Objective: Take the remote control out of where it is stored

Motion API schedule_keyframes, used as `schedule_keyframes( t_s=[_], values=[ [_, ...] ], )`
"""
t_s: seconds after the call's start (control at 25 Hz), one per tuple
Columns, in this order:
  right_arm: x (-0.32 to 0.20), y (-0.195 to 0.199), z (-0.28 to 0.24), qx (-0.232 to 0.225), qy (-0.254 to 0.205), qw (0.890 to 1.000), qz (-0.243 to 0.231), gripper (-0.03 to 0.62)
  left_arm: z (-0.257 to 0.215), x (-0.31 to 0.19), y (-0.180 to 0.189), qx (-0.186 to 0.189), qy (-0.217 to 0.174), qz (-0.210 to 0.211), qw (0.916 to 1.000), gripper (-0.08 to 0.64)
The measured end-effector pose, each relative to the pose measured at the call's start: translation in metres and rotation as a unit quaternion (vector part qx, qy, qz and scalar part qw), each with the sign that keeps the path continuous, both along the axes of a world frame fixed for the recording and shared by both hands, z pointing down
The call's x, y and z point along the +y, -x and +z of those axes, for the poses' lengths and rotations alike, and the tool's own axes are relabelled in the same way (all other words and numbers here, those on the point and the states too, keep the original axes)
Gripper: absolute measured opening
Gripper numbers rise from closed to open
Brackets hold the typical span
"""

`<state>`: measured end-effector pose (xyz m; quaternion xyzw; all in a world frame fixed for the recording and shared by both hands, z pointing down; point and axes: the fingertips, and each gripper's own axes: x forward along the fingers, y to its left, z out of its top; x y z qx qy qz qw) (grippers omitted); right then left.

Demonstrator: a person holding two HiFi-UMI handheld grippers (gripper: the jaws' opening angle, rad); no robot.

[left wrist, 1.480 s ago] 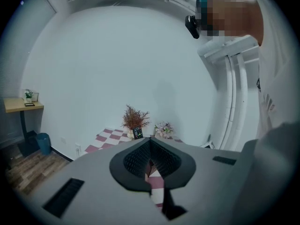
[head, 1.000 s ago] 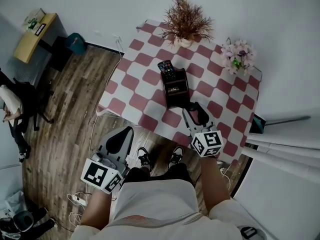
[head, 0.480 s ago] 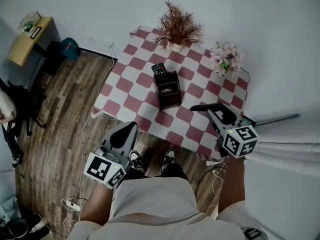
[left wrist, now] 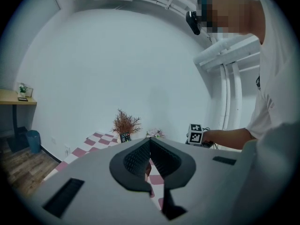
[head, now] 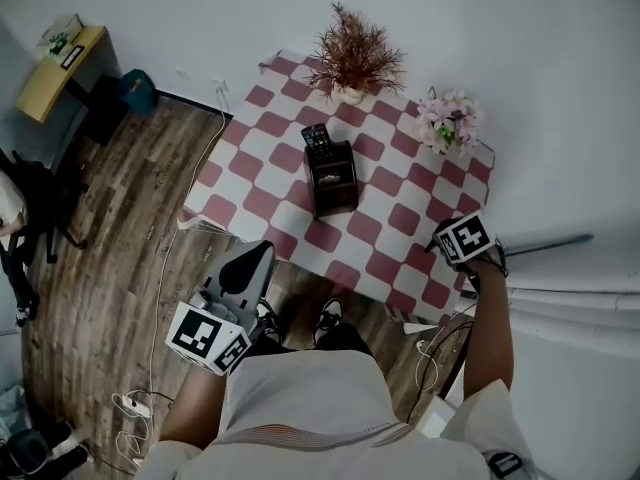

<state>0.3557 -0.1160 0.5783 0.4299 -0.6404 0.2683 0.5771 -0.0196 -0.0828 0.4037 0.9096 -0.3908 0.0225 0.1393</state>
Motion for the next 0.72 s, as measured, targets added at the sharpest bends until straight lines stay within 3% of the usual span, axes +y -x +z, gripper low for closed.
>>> schedule_keyframes(
  t_s=[0.16,0.44,0.72],
  values=[
    [-0.018,0.003,0.021,0.019,0.043,0.998,-0.034,0.227,0.002,0.003,0.004,0.0,0.003,-0.016,0.9999,0.009],
    [-0.059,0.024,0.056,-0.001,0.04,0.998,-0.05,0.227,0.002,0.004,0.011,-0.001,0.004,-0.05,0.9987,0.009],
    [-0.065,0.032,0.099,-0.01,0.07,0.995,-0.065,0.222,0.005,0.003,0.019,-0.003,0.008,-0.082,0.9966,0.009]
  ],
)
